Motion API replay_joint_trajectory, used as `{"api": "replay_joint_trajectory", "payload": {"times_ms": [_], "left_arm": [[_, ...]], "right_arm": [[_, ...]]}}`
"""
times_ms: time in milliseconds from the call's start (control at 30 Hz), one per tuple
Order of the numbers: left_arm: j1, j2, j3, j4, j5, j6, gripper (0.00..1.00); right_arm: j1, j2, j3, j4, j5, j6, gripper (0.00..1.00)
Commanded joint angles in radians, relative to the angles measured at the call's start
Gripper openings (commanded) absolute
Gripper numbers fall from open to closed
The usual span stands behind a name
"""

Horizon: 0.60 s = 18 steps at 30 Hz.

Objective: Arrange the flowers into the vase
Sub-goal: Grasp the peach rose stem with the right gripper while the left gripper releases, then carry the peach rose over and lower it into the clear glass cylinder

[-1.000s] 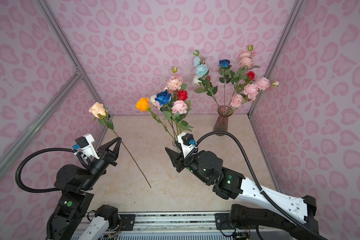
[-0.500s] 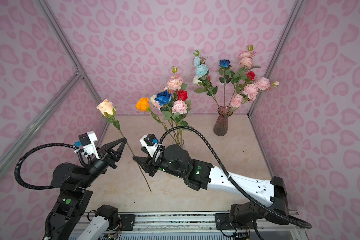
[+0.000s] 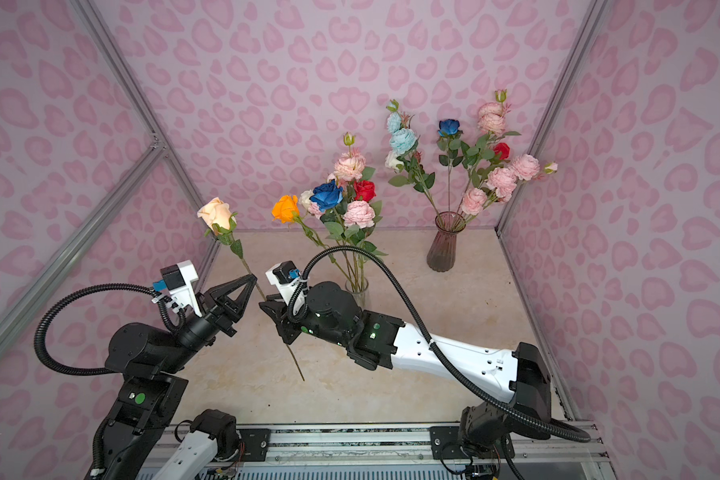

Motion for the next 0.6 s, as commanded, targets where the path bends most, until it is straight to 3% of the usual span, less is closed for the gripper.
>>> {"api": "replay_joint_trajectory", "payload": {"times_ms": [0, 100, 200, 267, 400, 567], "left_arm": [[-0.002, 0.003, 0.002, 0.04, 0.019, 0.003, 0.05], [-0.002, 0.001, 0.002, 0.027, 0.003, 0.01, 0.14], [-0.002, -0.007, 0.01, -0.009, -0.034, 0.015, 0.39], [-0.003, -0.016, 0.016, -0.05, -0.078, 0.022, 0.5], [-0.002, -0.057, 0.005, -0.116, -0.177, 0.03, 0.6], [-0.002, -0.145, -0.041, -0.23, -0.39, 0.022, 0.64]], "right_arm": [[-0.003, 0.008, 0.004, 0.048, 0.024, 0.006, 0.11], [-0.003, 0.012, 0.015, 0.046, 0.025, -0.007, 0.04], [-0.003, 0.013, 0.018, 0.038, 0.036, -0.018, 0.01], [-0.003, 0.006, 0.011, 0.043, 0.046, -0.023, 0.01], [-0.003, -0.015, -0.009, 0.049, 0.088, -0.045, 0.01], [-0.003, -0.067, -0.036, 0.038, 0.172, -0.106, 0.0]]}}
